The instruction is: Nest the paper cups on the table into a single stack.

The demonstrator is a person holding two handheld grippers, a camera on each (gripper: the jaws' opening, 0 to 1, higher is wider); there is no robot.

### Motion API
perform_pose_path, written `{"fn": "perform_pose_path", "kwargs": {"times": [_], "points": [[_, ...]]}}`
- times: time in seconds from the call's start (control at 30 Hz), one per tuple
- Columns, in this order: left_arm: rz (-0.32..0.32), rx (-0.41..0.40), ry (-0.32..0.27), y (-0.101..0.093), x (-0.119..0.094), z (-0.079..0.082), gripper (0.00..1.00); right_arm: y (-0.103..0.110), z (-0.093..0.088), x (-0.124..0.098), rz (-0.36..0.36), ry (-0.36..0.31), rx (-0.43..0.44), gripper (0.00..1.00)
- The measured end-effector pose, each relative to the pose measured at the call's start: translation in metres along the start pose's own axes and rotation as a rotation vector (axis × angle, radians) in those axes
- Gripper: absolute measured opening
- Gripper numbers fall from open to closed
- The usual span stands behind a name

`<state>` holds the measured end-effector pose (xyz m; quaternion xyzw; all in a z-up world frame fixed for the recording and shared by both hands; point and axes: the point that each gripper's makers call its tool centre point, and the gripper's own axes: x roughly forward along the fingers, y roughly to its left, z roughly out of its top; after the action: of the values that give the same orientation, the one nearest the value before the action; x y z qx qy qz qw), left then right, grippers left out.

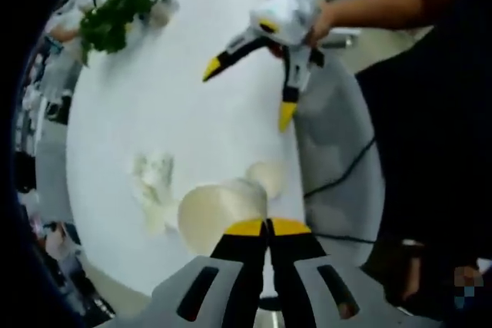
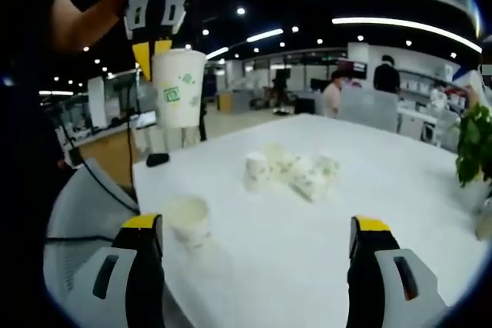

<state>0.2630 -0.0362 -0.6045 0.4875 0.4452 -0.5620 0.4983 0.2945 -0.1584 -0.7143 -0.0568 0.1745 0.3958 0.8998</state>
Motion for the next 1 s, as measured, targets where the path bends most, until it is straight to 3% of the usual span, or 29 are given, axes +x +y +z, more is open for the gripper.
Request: {"fn": "perform_pose_path", "kwargs": {"times": [0.4,0.73,1.0], "points": [[-0.028,-0.016,0.009,-0.005,0.02,-0.003,0.0,0.0,-0.001,-0.002,0.004,0.008,0.001,1.0],[-0.012,-0.027,0.008,-0.009,0.042,0.0,0.0,0.004,-0.001,-0.006,0.028,-0.004,0.012,1.0],[-0.007,-0.034,0.007,-0.008,0.048,0.003,0.0,0.0,-0.001,-0.007,0.016,-0.007,0.02,1.0]]}}
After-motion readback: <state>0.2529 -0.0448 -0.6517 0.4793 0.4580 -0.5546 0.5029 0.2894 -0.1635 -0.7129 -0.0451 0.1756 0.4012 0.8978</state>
